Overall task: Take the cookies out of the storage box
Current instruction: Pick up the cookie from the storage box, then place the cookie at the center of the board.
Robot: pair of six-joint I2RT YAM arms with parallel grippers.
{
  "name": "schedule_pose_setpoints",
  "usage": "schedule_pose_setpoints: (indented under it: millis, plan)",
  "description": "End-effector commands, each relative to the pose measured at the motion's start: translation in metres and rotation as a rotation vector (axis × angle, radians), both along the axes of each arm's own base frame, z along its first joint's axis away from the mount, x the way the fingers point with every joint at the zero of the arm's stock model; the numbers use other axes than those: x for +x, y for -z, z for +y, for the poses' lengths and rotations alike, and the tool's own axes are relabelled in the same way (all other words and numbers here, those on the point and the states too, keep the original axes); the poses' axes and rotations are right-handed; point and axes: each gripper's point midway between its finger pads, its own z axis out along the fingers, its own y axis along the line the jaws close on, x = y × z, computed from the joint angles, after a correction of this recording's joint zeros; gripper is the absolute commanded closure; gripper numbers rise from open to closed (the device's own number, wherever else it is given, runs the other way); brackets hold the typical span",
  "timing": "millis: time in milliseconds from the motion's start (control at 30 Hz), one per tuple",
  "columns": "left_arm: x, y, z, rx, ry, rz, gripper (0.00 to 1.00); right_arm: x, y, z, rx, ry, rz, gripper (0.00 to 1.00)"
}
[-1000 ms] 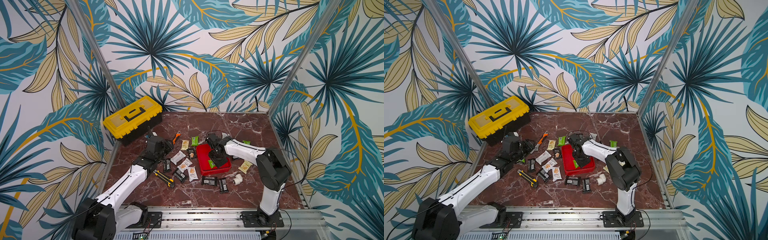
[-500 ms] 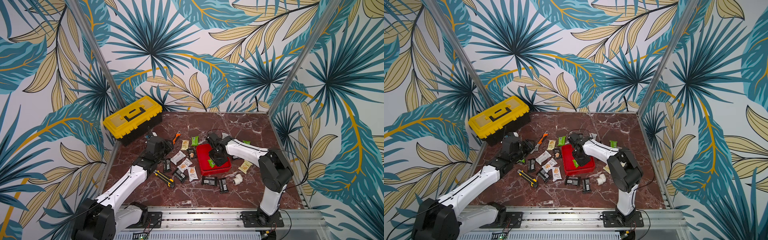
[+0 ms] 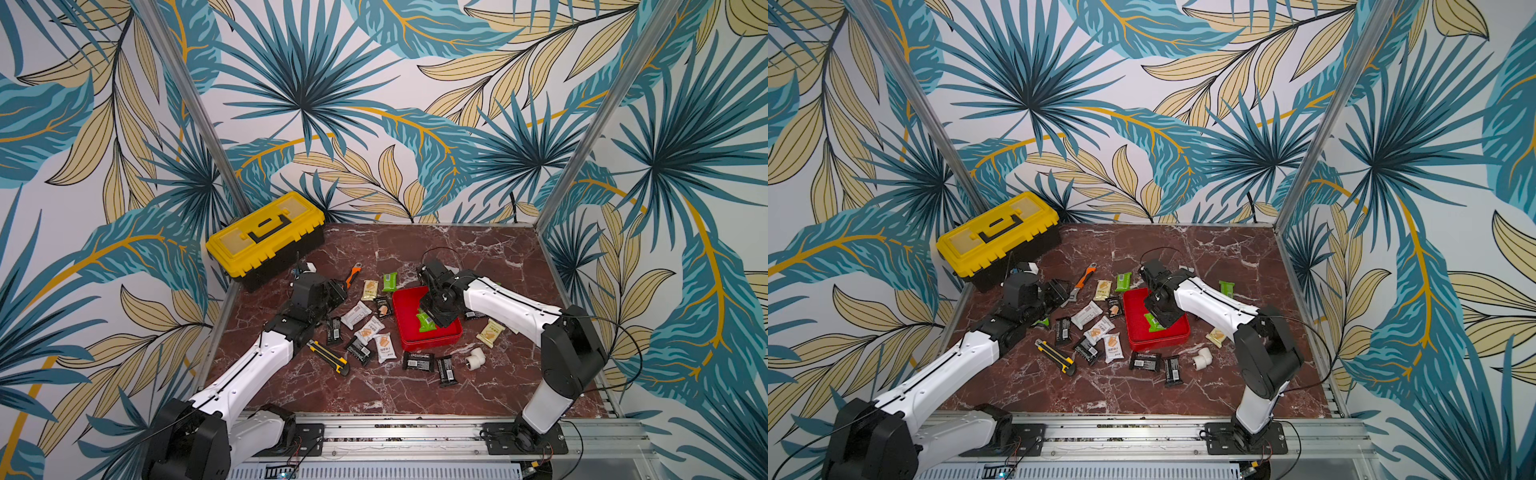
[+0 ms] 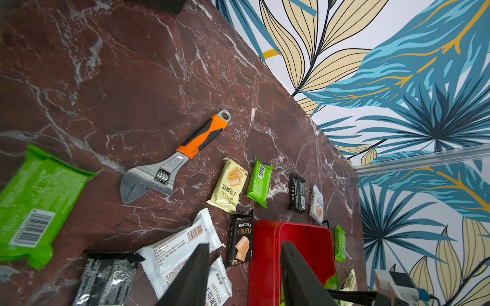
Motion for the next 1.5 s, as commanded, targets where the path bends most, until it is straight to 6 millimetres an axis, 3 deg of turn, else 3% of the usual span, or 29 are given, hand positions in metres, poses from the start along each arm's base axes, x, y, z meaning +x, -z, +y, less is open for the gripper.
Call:
schedule_pose_setpoints:
  millis: [0, 167, 400, 533, 700, 900, 1133, 1467]
  plan:
    - [0.003, -0.016, -0.017, 0.08, 0.089, -0.04, 0.52, -0.003, -0.02, -0.017, -0.089, -0.145, -0.016, 0.57]
    - [0.002, -0.016, -0.044, 0.143, 0.188, -0.045, 0.52, -0.014, -0.028, -0.046, -0.174, -0.281, 0.013, 0.58]
    - [0.003, -0.012, -0.074, 0.213, 0.289, -0.048, 0.52, -0.038, -0.021, -0.101, -0.251, -0.309, 0.108, 0.58]
    - [0.002, -0.007, -0.094, 0.31, 0.374, -0.038, 0.52, -0.049, -0.01, -0.128, -0.274, -0.263, 0.156, 0.58]
    - [0.001, -0.004, -0.12, 0.346, 0.452, -0.031, 0.52, -0.057, 0.012, -0.147, -0.298, -0.189, 0.22, 0.58]
    - [-0.001, 0.0, -0.133, 0.332, 0.472, -0.021, 0.51, -0.046, 0.033, -0.143, -0.257, -0.13, 0.205, 0.58]
    - [-0.002, 0.004, -0.133, 0.33, 0.473, -0.01, 0.51, -0.03, 0.051, -0.127, -0.186, -0.105, 0.195, 0.58]
    - [-0.001, 0.004, -0.134, 0.327, 0.468, -0.008, 0.51, -0.027, 0.071, -0.123, -0.166, -0.089, 0.198, 0.54]
